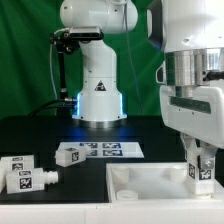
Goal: Assemble one leg
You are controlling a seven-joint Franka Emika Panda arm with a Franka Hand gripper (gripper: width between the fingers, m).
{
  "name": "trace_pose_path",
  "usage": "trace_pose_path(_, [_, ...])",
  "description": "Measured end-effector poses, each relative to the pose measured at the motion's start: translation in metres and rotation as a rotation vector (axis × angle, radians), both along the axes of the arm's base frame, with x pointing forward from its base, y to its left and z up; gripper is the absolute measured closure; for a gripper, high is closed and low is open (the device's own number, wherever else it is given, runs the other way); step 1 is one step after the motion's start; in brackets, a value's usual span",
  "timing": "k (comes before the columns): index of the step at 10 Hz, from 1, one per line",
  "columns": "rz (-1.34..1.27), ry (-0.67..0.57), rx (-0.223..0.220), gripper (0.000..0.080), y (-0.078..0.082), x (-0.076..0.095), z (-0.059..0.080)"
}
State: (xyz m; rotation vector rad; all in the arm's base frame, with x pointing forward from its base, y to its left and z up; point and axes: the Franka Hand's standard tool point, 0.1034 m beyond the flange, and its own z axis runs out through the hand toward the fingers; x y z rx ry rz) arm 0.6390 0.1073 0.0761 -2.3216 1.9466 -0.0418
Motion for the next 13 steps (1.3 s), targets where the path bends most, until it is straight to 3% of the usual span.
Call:
trace_pose_path(1, [0.01, -0.001, -0.002, 0.0303, 0.0001, 0.0001, 0.0001])
trace_pose_path(2, [0.186, -0.014, -0.021, 0.0303, -0.0002, 0.0011, 0.0009])
trace_pose_path(3, [0.403, -0.03, -0.037, 0.018, -0.0018, 0.0016, 0.0008])
trace_pose_path(4, [0.568, -0.04, -0.045, 0.0159, 0.0004, 0.0006, -0.001])
trace_pose_path(8, [0.902, -0.056, -0.084, 0.0151, 0.001, -0.0002, -0.0019])
trace_pose_path(10, [1.286, -0.064, -0.152, 0.0151, 0.0002, 0.0028, 0.0011])
trace_pose_path(12, [1.298, -0.066, -0.151, 0.0151, 0.0003, 0.0028, 0.001])
trace_pose_path(13, [1.303, -0.065, -0.153, 0.0249, -0.0002, 0.0029, 0.001])
